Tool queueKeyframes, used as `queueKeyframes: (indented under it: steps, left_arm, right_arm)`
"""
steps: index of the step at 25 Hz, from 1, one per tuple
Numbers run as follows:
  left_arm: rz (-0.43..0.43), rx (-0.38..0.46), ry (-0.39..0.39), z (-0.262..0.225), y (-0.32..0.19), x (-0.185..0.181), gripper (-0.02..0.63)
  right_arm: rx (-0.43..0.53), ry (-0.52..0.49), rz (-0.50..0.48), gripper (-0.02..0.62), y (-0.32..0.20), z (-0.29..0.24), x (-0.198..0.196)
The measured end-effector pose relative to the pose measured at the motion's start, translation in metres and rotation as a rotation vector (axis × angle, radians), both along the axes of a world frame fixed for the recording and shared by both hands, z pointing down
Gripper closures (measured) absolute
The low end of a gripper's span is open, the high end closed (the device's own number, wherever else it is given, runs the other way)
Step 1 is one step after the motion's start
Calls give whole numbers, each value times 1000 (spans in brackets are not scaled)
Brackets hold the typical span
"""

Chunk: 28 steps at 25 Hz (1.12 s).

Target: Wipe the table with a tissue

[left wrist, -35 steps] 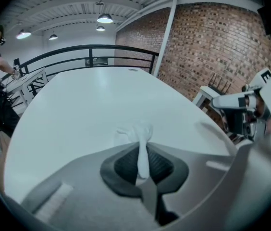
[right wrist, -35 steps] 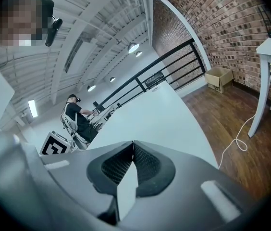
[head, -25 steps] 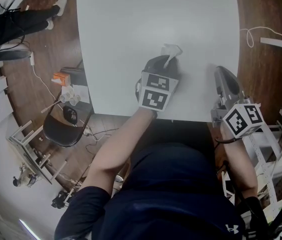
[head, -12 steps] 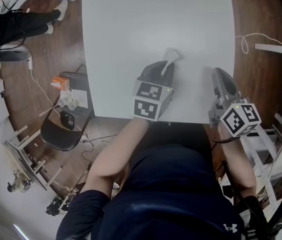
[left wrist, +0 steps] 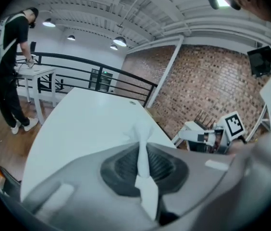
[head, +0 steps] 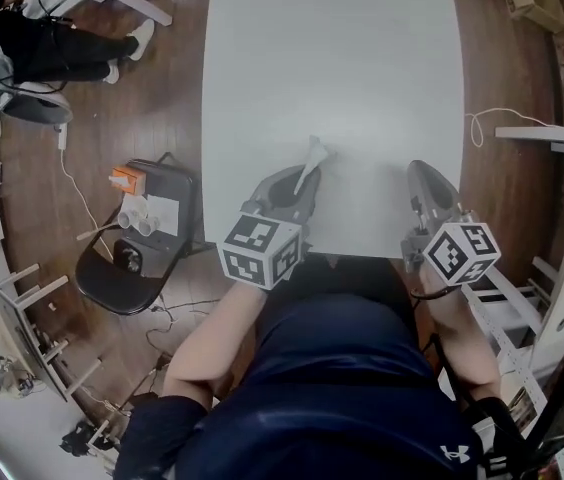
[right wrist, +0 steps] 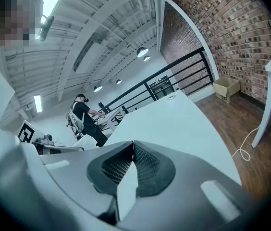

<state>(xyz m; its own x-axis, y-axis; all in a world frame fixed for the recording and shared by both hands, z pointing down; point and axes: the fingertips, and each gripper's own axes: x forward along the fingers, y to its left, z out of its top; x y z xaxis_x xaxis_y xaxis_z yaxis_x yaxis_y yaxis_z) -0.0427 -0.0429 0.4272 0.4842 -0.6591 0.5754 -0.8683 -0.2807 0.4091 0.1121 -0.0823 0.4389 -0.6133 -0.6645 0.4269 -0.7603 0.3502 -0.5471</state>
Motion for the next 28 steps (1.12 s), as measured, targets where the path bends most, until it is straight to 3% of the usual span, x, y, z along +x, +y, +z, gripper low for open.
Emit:
queueKeyframes:
  steps: [8, 18, 28]
  left_arm:
    - [-64, 52, 57, -34, 36, -38, 598]
    - [-50, 165, 140, -81, 44, -42, 597]
    - [-4, 215, 150, -98, 48, -15, 597]
  right_arm:
    - [109, -3, -53, 584, 26, -43, -38]
    - [314, 95, -213, 584, 51, -98, -89]
    - [357, 115, -153, 584, 52, -121, -54]
